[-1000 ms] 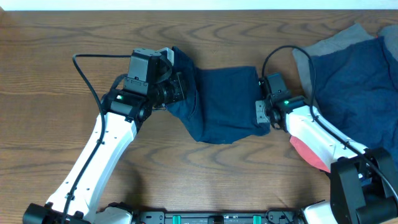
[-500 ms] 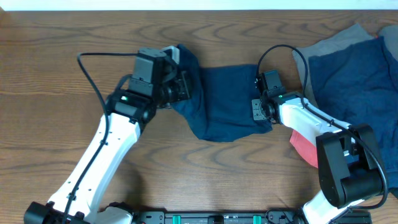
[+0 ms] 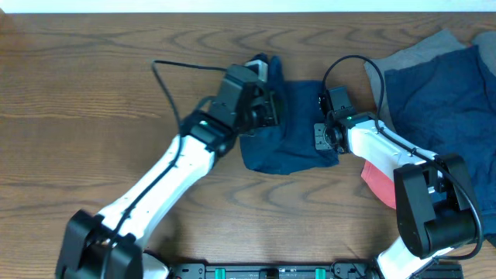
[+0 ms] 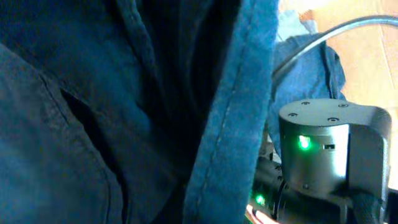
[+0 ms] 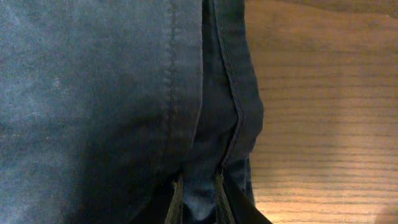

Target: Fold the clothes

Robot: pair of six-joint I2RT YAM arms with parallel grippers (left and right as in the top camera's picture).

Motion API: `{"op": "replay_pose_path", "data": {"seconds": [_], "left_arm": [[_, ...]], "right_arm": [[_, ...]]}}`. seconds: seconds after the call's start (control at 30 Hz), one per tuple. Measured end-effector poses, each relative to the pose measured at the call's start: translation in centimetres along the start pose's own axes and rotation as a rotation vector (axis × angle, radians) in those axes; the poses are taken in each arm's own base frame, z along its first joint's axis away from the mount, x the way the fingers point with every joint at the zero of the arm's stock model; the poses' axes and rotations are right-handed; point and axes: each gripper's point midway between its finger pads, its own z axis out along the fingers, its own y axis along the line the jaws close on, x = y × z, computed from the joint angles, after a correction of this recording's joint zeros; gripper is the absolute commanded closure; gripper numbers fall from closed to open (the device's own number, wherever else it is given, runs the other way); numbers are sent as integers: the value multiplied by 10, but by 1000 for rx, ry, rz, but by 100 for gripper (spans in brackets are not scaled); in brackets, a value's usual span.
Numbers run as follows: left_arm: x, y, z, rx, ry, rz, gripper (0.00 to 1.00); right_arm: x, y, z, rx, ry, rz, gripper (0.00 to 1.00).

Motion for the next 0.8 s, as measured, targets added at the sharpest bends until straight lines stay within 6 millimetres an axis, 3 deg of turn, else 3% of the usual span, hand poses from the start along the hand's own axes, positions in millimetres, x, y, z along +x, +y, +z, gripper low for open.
{"op": "replay_pose_path", "data": {"seconds": [0.17, 0.2, 0.27, 0.33, 0.43, 0.53, 0.67, 0.8], "left_arm": [[10, -11, 22, 34, 10, 22, 91], [12, -12, 24, 37, 13, 23, 87], [14, -14, 28, 43, 15, 21, 64], [13, -19, 29, 61, 8, 19, 50], [9, -26, 27, 91, 2, 39, 43], [5, -24, 23, 94, 0, 63, 42], [-13, -4, 10, 55, -25, 54, 41], [-28, 36, -5, -42, -29, -12, 39]], "right_arm": [[4, 3, -1, 20, 7, -11, 82], [4, 3, -1, 23, 7, -9, 80], [5, 2, -1, 29, 9, 1, 75], [5, 1, -2, 36, 11, 15, 65], [12, -3, -6, 47, 37, 28, 59], [24, -12, -12, 63, 90, 37, 56], [27, -39, -37, 108, 104, 83, 54], [-25, -56, -98, 63, -110, 167, 57]]}}
